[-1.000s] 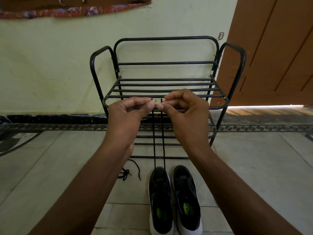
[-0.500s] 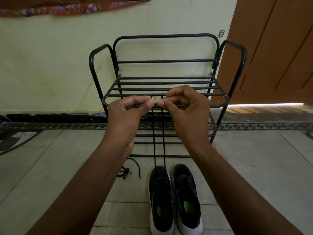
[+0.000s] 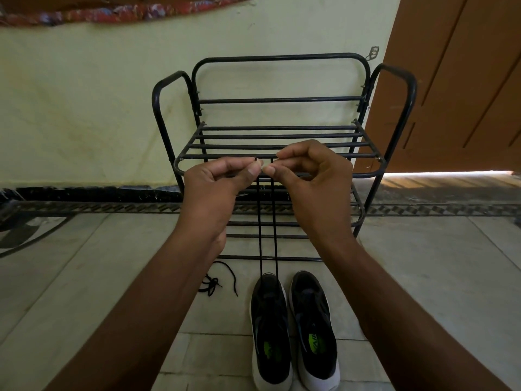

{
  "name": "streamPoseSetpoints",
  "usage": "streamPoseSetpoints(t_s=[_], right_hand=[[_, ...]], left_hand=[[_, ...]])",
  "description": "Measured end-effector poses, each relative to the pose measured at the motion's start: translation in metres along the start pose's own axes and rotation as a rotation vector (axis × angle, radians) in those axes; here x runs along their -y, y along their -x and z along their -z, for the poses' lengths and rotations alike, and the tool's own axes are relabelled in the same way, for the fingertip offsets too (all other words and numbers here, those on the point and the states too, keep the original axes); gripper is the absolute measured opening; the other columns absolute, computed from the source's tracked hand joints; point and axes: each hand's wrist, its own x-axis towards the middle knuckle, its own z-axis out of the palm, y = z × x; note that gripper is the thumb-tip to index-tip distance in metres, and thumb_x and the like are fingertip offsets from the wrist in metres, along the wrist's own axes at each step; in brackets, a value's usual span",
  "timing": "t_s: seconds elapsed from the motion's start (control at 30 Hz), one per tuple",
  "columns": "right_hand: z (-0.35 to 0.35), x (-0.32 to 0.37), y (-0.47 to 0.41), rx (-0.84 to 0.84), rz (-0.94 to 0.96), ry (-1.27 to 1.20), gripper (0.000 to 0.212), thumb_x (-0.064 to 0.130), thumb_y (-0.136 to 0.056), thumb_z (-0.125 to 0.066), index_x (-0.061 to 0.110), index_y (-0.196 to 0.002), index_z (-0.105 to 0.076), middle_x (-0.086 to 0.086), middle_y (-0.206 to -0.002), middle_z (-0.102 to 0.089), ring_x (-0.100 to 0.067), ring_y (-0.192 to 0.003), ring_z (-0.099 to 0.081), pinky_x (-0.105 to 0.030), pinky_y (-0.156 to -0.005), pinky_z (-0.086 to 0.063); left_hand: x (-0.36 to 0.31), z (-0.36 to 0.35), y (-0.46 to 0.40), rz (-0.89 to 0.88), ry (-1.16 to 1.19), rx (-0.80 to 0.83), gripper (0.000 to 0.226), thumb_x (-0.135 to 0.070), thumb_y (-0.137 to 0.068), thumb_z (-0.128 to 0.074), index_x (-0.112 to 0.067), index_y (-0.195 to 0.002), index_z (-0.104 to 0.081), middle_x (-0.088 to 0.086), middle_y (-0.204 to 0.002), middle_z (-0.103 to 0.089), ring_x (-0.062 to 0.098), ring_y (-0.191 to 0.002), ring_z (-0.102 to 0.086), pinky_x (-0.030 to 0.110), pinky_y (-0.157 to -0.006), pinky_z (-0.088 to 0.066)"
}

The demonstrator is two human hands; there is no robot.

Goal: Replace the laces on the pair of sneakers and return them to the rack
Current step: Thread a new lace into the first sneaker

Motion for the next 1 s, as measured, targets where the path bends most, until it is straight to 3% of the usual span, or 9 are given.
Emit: streamPoseSetpoints(t_s=[0.17, 0.53, 0.73, 0.83, 0.9, 1.0], right_hand=[[0.0, 0.001, 0.001, 0.006, -0.005, -0.001, 0.016, 0.01, -0.085, -0.081, 0.009, -0.097, -0.069, 0.006, -0.08, -0.075, -0.007, -0.083, -0.074, -0.033, -0.075, -0.062], [0.001, 0.002, 0.001, 0.016, 0.0, -0.003, 0.017, 0.012, -0.085, -0.081, 0.01, -0.096, -0.069, 0.006, -0.08, -0.074, -0.008, -0.082, -0.074, -0.025, -0.072, -0.06], [0.001, 0.001, 0.001, 0.017, -0.001, -0.008, 0.017, 0.011, -0.085, -0.081, 0.008, -0.097, -0.069, 0.005, -0.08, -0.075, -0.007, -0.082, -0.074, -0.021, -0.073, -0.059], [0.002, -0.001, 0.001, 0.017, -0.005, -0.011, 0.016, 0.01, -0.085, -0.081, 0.008, -0.096, -0.07, 0.005, -0.08, -0.074, -0.007, -0.081, -0.073, -0.021, -0.072, -0.058], [0.004, -0.005, 0.002, 0.036, -0.009, -0.017, 0.015, 0.009, -0.086, -0.08, 0.008, -0.097, -0.07, 0.002, -0.082, -0.074, -0.01, -0.081, -0.073, -0.023, -0.072, -0.059], [0.01, -0.015, 0.004, 0.083, -0.07, -0.041, 0.012, 0.005, -0.089, -0.076, 0.005, -0.098, -0.068, -0.005, -0.084, -0.073, -0.016, -0.078, -0.075, -0.028, -0.073, -0.061]], left_hand=[[0.0, 0.0, 0.0, -0.012, -0.011, 0.009, 0.01, -0.014, -0.086, -0.079, -0.016, -0.096, -0.079, -0.003, -0.098, -0.079, 0.003, -0.1, -0.072, 0.009, -0.077, -0.051], [0.003, 0.001, -0.001, -0.029, -0.013, 0.0, 0.013, -0.015, -0.086, -0.079, -0.013, -0.099, -0.079, -0.002, -0.098, -0.079, 0.004, -0.1, -0.072, 0.012, -0.08, -0.05], [0.003, 0.001, -0.001, -0.028, -0.005, 0.013, 0.015, -0.015, -0.086, -0.079, -0.012, -0.1, -0.079, -0.002, -0.099, -0.079, 0.005, -0.103, -0.071, 0.019, -0.089, -0.049], [0.004, 0.002, -0.001, 0.002, -0.007, 0.028, 0.014, -0.018, -0.087, -0.079, -0.014, -0.101, -0.079, -0.003, -0.1, -0.079, 0.005, -0.102, -0.071, 0.022, -0.084, -0.046], [0.007, 0.005, -0.002, 0.031, -0.025, 0.066, 0.011, -0.018, -0.091, -0.075, -0.014, -0.101, -0.076, -0.004, -0.097, -0.079, 0.006, -0.097, -0.072, 0.022, -0.079, -0.045], [0.019, 0.013, -0.007, 0.111, -0.015, 0.148, 0.01, -0.017, -0.099, -0.065, -0.011, -0.105, -0.07, 0.0, -0.083, -0.072, 0.016, -0.081, -0.069, 0.033, -0.077, -0.052]])
